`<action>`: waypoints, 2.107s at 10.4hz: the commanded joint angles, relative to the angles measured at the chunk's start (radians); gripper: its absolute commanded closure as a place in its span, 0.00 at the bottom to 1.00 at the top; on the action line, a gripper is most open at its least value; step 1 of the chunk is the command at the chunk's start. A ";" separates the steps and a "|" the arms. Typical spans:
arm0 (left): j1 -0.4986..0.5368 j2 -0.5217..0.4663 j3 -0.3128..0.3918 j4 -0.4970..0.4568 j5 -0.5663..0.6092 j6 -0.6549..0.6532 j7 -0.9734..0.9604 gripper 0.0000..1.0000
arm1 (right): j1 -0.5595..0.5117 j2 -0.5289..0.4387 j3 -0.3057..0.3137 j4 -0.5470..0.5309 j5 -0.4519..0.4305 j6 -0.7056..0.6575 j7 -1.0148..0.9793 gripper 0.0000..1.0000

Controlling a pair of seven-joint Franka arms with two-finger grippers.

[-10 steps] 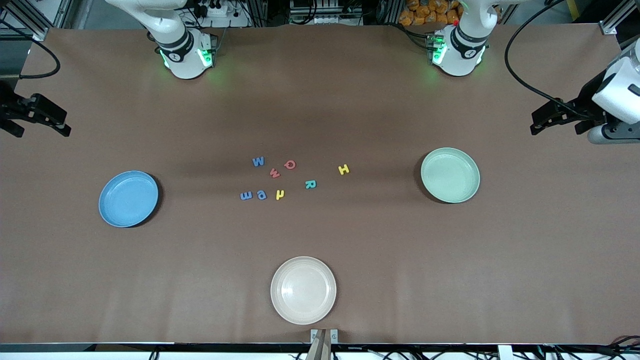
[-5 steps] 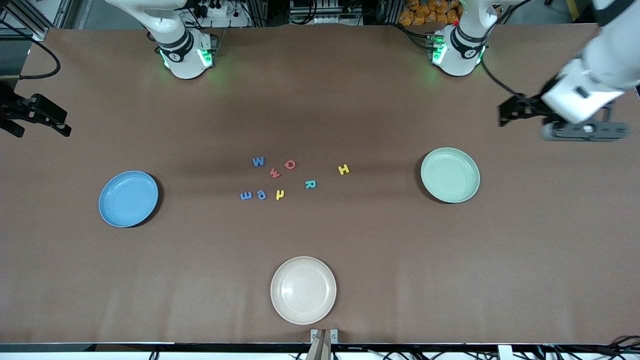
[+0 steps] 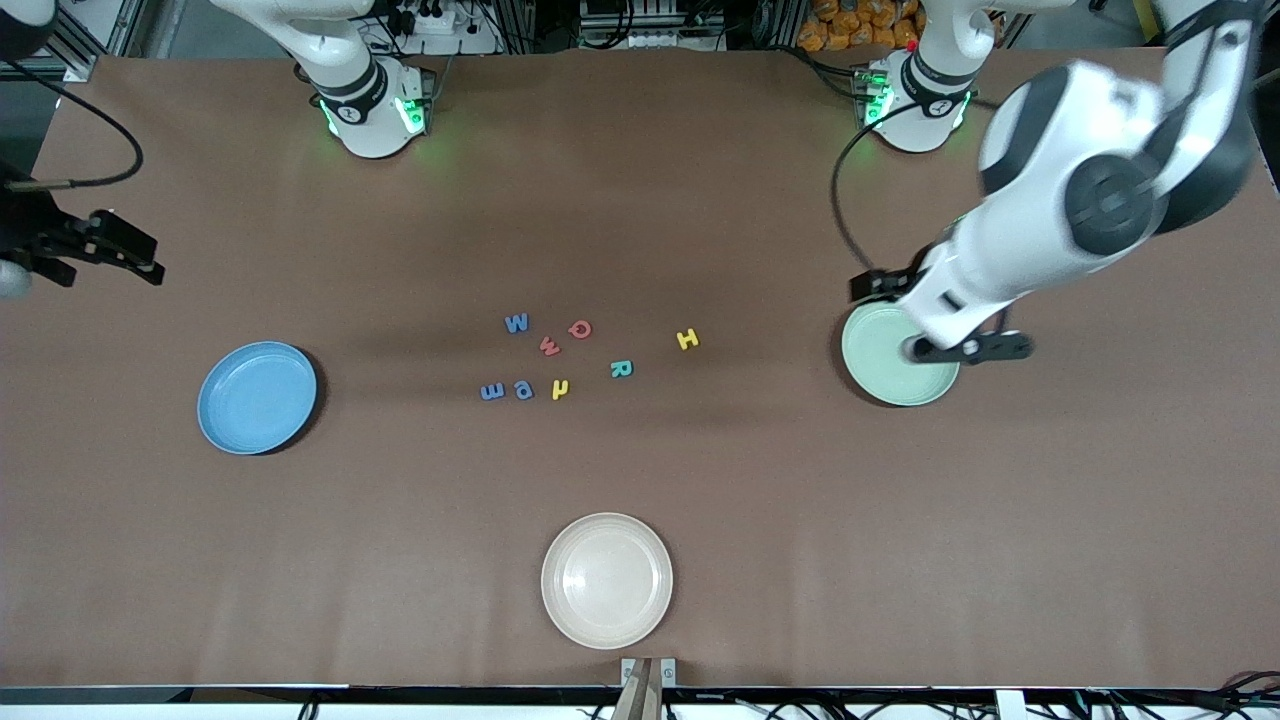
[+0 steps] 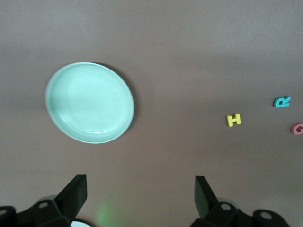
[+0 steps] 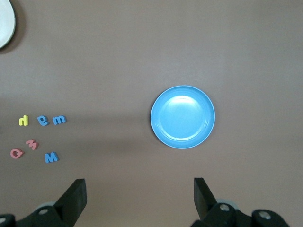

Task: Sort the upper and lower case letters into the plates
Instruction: 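Move the left gripper over the yellow H while the right gripper advances, then grasp the yellow H with the left gripper while the right gripper lowers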

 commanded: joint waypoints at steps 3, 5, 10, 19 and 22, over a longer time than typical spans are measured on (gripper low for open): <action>-0.122 0.143 -0.017 -0.001 -0.002 0.231 -0.240 0.00 | -0.018 0.081 0.012 -0.035 0.018 -0.065 0.010 0.00; -0.161 0.214 -0.016 -0.002 0.001 0.321 -0.361 0.00 | -0.017 0.091 0.012 -0.034 0.018 -0.008 0.012 0.00; -0.291 0.346 -0.017 -0.050 0.129 0.535 -0.736 0.00 | -0.011 0.135 0.012 -0.037 0.018 0.029 0.056 0.00; -0.376 0.433 -0.042 -0.102 0.357 0.708 -1.047 0.00 | 0.018 0.330 0.012 -0.035 0.013 0.171 0.622 0.00; -0.371 0.418 -0.042 -0.200 0.388 0.823 -1.052 0.00 | 0.056 0.379 0.014 -0.035 0.015 0.211 0.758 0.00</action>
